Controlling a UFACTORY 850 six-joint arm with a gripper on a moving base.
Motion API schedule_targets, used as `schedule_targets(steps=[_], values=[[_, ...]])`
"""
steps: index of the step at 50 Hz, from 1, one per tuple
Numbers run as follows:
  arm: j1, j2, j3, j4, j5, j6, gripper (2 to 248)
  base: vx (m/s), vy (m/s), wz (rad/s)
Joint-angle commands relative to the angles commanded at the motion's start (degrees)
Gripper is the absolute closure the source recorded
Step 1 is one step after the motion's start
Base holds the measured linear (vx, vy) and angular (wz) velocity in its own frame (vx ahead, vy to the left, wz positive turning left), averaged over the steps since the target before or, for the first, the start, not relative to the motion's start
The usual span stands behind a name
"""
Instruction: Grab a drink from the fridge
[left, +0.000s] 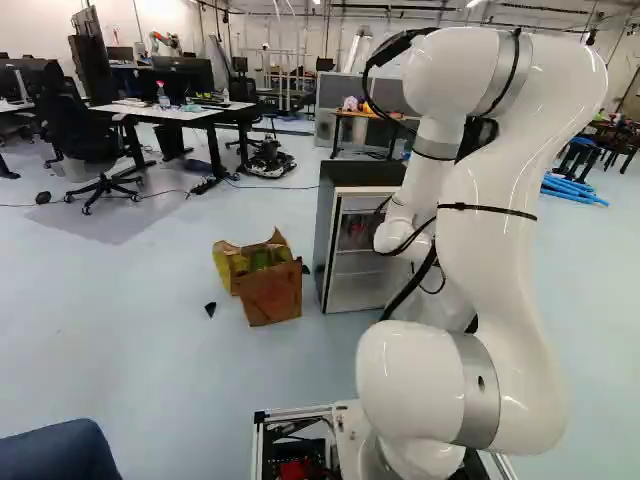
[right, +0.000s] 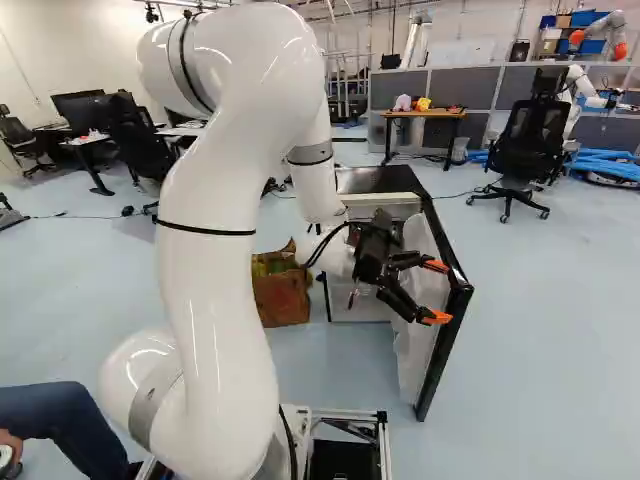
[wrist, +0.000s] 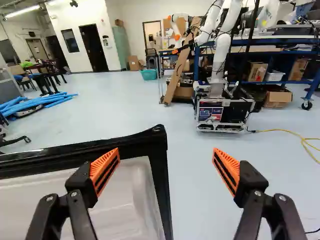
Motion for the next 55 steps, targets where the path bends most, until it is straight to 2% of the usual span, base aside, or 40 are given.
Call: schedule_targets(steps=[29,55], values=[[-7.76,-4.01,-7.91,-3.42,-0.08,0.00,3,0.000,0.000,0.000],[-13.58,-7.98,-15.30,-8.79,-3.02,0.00,3,0.000,0.000,0.000]])
